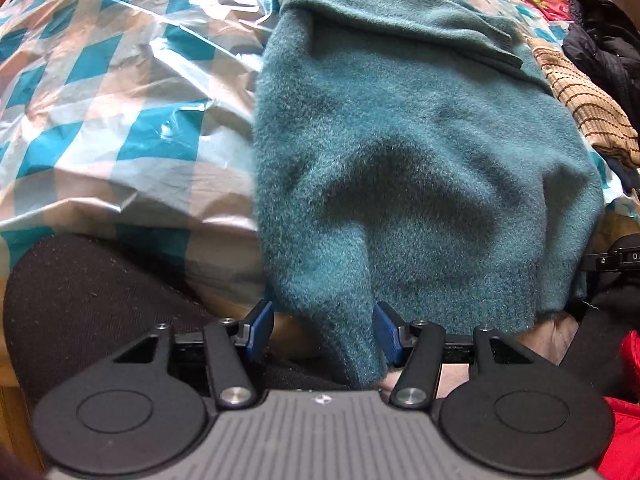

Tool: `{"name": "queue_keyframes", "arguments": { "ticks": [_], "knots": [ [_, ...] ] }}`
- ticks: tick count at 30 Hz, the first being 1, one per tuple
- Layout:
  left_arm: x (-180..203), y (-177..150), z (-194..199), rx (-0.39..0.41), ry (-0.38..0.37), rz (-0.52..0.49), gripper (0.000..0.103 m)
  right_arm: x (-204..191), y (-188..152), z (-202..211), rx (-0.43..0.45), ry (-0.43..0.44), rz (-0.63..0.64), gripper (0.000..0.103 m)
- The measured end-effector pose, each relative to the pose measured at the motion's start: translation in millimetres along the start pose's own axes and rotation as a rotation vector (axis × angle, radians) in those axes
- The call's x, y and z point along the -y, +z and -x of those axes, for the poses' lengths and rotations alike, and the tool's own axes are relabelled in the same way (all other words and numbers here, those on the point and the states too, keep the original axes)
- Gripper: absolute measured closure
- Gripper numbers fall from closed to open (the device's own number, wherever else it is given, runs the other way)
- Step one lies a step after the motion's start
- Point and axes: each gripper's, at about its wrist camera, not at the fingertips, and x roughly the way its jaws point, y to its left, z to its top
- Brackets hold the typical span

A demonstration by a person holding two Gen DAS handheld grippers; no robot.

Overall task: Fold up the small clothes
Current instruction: 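Grasp the sweater hem with the left tool while the right tool grasps it too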

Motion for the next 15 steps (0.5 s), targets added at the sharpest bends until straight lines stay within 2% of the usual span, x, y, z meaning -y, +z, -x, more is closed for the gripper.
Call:
{"name": "queue_keyframes", "arguments": {
  "ticks": [3, 4, 5, 7, 9, 11, 12, 13, 15],
  "knots": [
    [6.8, 3.3, -10.6, -0.008, 0.003, 0.005, 0.044, 8.4, 1.6, -0.8, -0.011, 0.019, -0.015, 0.074],
    [7.8, 5.3, -13.3, -0.01, -0.001, 0.013, 0.048, 11.5, 2.6, -2.1, -0.014, 0.031, -0.025, 0.074],
    [7.0, 7.2, -14.7, -0.013, -0.002, 0.024, 0.053, 13.1, 2.9, -2.1, -0.015, 0.039, -0.031, 0.074],
    [-0.3, 10.1, -13.7, -0.014, -0.032, 0.07, 0.075, 17.1, 3.3, -1.5, -0.008, 0.062, -0.041, 0.078],
    [-8.7, 11.3, -10.6, -0.004, -0.071, 0.115, 0.085, 22.7, 3.1, 4.7, 0.013, 0.107, -0.054, 0.089],
    [-14.7, 12.2, -3.6, 0.028, -0.13, 0.154, 0.087, 28.9, 1.0, 13.7, 0.048, 0.17, -0.083, 0.094],
    [-16.3, 13.1, 0.7, 0.049, -0.163, 0.169, 0.088, 31.9, 0.2, 19.8, 0.075, 0.213, -0.1, 0.102],
    [-17.2, 15.3, 5.5, 0.073, -0.196, 0.185, 0.088, 35.5, -0.1, 29.1, 0.117, 0.282, -0.123, 0.103],
    [-18.7, 23.0, 14.4, 0.124, -0.266, 0.217, 0.088, 37.3, 3.5, 45.0, 0.187, 0.367, -0.144, 0.103]
  ]
}}
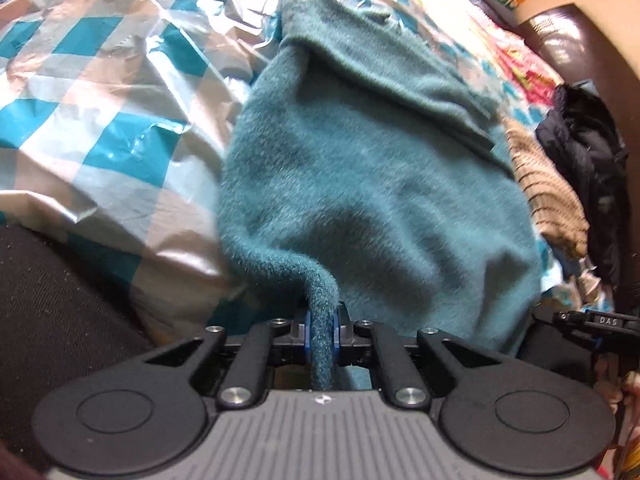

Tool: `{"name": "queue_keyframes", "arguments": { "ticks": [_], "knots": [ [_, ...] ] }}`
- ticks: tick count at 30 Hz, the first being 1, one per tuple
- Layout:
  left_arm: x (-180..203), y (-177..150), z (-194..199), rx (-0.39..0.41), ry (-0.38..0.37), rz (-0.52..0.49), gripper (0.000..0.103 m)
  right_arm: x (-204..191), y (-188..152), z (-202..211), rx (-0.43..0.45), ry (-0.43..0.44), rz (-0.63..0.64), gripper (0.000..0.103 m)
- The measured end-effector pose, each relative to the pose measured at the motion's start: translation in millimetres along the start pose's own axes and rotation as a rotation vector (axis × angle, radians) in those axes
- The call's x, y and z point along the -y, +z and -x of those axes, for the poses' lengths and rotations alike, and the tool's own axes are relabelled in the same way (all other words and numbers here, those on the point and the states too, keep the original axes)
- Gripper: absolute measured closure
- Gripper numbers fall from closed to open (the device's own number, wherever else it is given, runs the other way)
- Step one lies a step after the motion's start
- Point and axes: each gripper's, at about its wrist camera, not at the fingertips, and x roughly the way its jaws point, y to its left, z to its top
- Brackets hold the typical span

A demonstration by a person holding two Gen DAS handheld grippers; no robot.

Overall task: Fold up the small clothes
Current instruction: 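Grasp the sweater hem with the left tool while the right tool grasps it too, then lift the hem with both tools, fold it onto the collar, and open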

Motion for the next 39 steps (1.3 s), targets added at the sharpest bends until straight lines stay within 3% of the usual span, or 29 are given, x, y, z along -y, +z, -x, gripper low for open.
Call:
{"name": "queue_keyframes", "arguments": {
  "ticks": [4, 6, 8, 11, 15, 20, 25, 29, 32, 34, 39],
  "knots": [
    [4.8, 19.2, 12.0, 0.084, -0.092, 0.022, 0.088, -17.6, 23.1, 17.9, 0.113, 0.075, 0.036, 0.103],
    [11.6, 25.7, 11.0, 0.101, -0.101, 0.013, 0.088, -26.0, 30.7, 20.1, 0.106, 0.006, 0.104, 0.103],
    [16.3, 24.7, 2.3, 0.07, -0.097, 0.002, 0.088, -35.4, 33.3, 13.8, 0.047, -0.102, 0.163, 0.098],
    [16.8, 17.3, -8.6, 0.012, -0.071, -0.019, 0.089, -32.3, 21.9, -0.2, -0.056, -0.229, 0.153, 0.092],
    [8.6, 7.5, -15.7, -0.025, -0.064, -0.004, 0.089, -15.0, 4.1, -13.5, -0.141, -0.339, 0.106, 0.071],
    [3.4, 3.5, -18.6, -0.04, -0.049, -0.022, 0.088, -7.7, -3.8, -37.5, -0.219, -0.392, 0.094, 0.066],
    [0.0, 0.0, -24.5, -0.074, -0.02, -0.03, 0.081, -3.5, -6.5, -62.7, -0.272, -0.432, 0.096, 0.063],
    [-3.7, 0.2, -26.3, -0.081, -0.021, -0.012, 0.077, 3.7, -8.5, -70.0, -0.276, -0.409, 0.064, 0.065],
    [-1.9, -0.9, -28.2, -0.091, -0.016, -0.016, 0.078, 3.6, -11.9, -59.9, -0.253, -0.345, 0.051, 0.082],
    [1.8, -1.8, -27.7, -0.094, -0.014, -0.033, 0.087, 4.6, -12.2, -50.1, -0.228, -0.303, 0.033, 0.089],
    [2.9, -0.3, -16.5, -0.079, -0.067, -0.01, 0.091, 10.8, -14.2, -17.1, -0.115, -0.043, -0.101, 0.092]
  ]
}}
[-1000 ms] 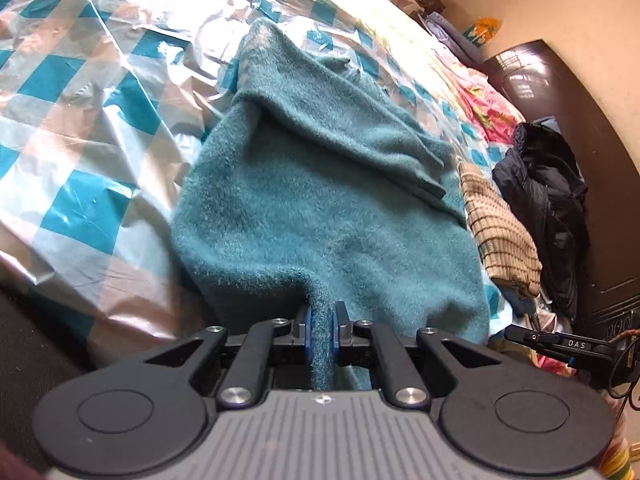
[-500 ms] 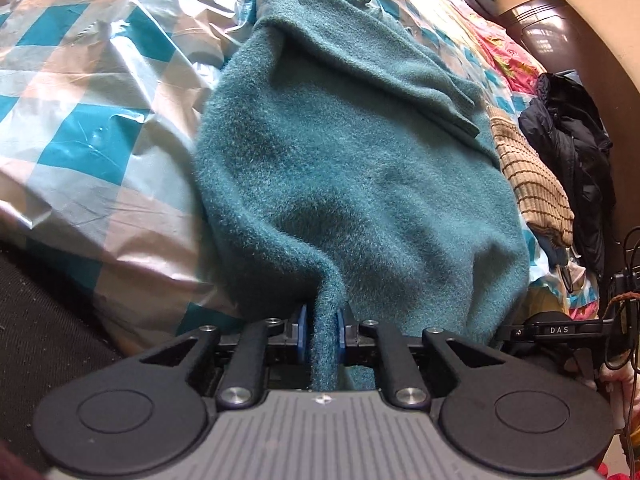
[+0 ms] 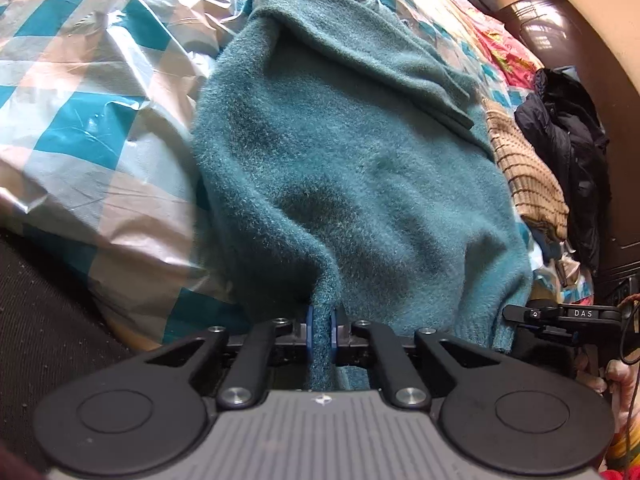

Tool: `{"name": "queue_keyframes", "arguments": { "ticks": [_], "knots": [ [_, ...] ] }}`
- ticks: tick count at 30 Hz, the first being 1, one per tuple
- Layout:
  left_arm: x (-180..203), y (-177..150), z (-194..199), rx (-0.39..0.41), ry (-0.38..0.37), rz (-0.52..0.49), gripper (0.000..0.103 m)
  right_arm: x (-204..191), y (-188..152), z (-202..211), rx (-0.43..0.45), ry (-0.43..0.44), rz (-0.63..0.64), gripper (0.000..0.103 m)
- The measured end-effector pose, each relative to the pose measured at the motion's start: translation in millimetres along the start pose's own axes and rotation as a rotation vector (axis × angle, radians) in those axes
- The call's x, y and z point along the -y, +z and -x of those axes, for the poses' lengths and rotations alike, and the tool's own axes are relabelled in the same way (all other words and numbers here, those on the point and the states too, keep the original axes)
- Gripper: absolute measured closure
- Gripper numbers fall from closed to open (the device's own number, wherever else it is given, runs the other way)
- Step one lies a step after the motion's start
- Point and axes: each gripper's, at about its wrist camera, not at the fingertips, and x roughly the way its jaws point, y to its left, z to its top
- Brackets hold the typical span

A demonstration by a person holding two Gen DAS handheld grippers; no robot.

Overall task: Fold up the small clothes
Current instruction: 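Lift the hem with both tools, fold it onto the collar, and open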

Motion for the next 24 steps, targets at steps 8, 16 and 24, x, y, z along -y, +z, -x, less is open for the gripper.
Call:
{"name": "queue_keyframes", "arguments": {
  "ticks": [8, 16, 24],
  "knots": [
    [7.8, 53.5, 40.0, 0.233, -0.251, 0.094, 0.091, -37.5, 47.9, 34.1, 0.275, 0.389, -0.036, 0.093],
    [6.0, 181.2, 11.3, 0.436, -0.293, 0.131, 0.091, -51.1, 173.5, 3.6, 0.478, 0.38, -0.131, 0.093],
    [-30.8, 239.6, -54.8, 0.457, -0.076, 0.22, 0.09, -14.2, 249.9, -81.2, 0.48, 0.198, -0.298, 0.092]
  ]
}}
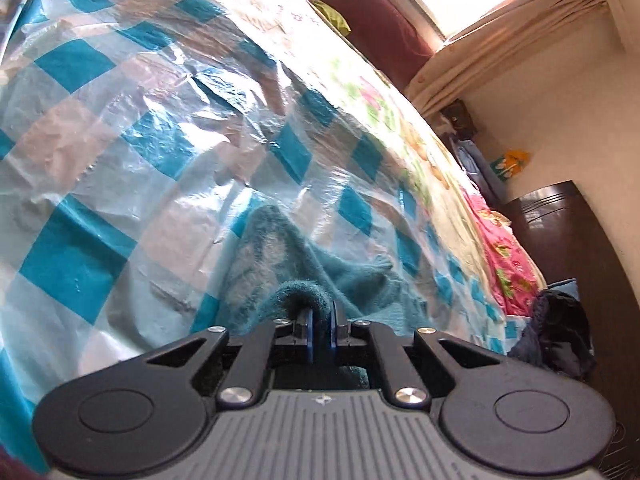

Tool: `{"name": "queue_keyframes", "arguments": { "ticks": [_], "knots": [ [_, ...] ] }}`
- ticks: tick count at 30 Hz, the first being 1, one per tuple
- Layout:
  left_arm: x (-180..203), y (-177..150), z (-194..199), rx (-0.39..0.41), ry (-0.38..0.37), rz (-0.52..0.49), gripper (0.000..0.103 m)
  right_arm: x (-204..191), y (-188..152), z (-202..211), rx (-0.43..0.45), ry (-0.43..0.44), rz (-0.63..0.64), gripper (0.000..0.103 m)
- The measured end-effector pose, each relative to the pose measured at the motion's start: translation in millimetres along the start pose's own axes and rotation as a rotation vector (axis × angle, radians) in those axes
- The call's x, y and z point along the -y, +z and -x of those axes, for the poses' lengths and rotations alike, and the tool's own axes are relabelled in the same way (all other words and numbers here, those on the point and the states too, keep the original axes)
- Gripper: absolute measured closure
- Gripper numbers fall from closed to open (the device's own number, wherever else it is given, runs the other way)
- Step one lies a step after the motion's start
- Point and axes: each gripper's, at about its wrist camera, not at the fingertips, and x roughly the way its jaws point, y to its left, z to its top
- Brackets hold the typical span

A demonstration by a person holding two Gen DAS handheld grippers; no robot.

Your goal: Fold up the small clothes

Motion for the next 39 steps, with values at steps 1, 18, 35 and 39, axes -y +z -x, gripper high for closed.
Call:
{"name": "queue_keyframes", "arguments": {
  "ticks": [1, 18, 35, 39],
  "knots": [
    [-1.6, -0.3, -2.8, 0.001, 0.008, 0.001, 0.09, 5.9, 0.8, -4.5, -0.004, 0.015, -0.02, 0.091],
    [25.1, 4.0, 44.8, 0.211, 0.051, -0.071, 0.058, -23.0, 2.8, 31.7, 0.072, 0.067, 0.255, 0.052],
    [62.9, -30.1, -18.8, 0.116, 0.358, -0.594, 0.054, -51.4, -32.2, -3.6, 0.036, -0.211, 0.731, 0.056],
    [68.3, -38.6, -22.5, 0.135, 0.399, -0.686, 0.054, -55.1, -42.5, -2.4, 0.054, -0.237, 0.812, 0.056]
  ]
}}
